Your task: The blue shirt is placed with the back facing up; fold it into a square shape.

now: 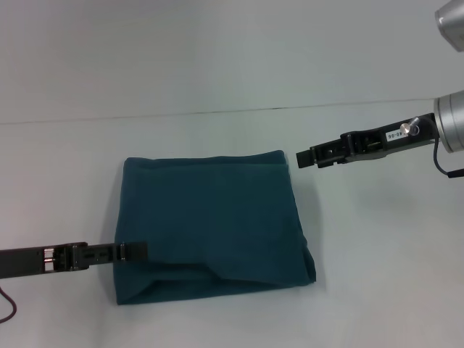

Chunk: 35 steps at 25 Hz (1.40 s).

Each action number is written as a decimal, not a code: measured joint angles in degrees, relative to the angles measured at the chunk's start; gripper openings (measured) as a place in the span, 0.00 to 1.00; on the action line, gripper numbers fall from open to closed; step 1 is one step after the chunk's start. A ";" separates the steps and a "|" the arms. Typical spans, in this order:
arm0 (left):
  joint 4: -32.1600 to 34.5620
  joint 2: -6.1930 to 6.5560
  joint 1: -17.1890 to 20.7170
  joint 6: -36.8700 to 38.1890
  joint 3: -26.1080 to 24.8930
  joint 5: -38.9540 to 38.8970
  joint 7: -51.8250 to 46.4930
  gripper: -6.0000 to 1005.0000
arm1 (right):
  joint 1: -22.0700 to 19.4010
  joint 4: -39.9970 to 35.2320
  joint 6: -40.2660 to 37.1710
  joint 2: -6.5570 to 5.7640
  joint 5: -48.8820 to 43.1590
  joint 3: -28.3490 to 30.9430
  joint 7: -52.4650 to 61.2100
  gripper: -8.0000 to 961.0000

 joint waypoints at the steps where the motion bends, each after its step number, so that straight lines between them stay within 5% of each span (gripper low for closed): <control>1: 0.02 0.00 -0.02 0.12 0.00 0.06 0.06 0.75 | 0.01 -0.01 -0.30 0.04 0.01 -0.08 -0.33 0.68; 8: 2.00 -0.06 0.37 3.85 0.08 0.20 6.01 0.75 | 0.12 -0.50 -7.57 0.86 -0.06 -0.32 -13.65 0.68; 12: 3.69 -0.50 1.65 6.05 0.10 0.37 14.45 0.75 | -2.31 -2.27 -10.81 3.06 -0.71 -0.79 -24.99 0.68; 23: 3.01 -2.65 1.92 3.76 3.41 0.51 24.11 0.75 | -6.04 -2.18 -11.29 9.16 -1.21 -6.26 -34.10 0.68; 35: 1.05 -2.27 0.37 0.23 7.60 0.54 22.62 0.75 | -7.13 1.29 -11.20 9.34 4.41 -6.44 -42.13 0.65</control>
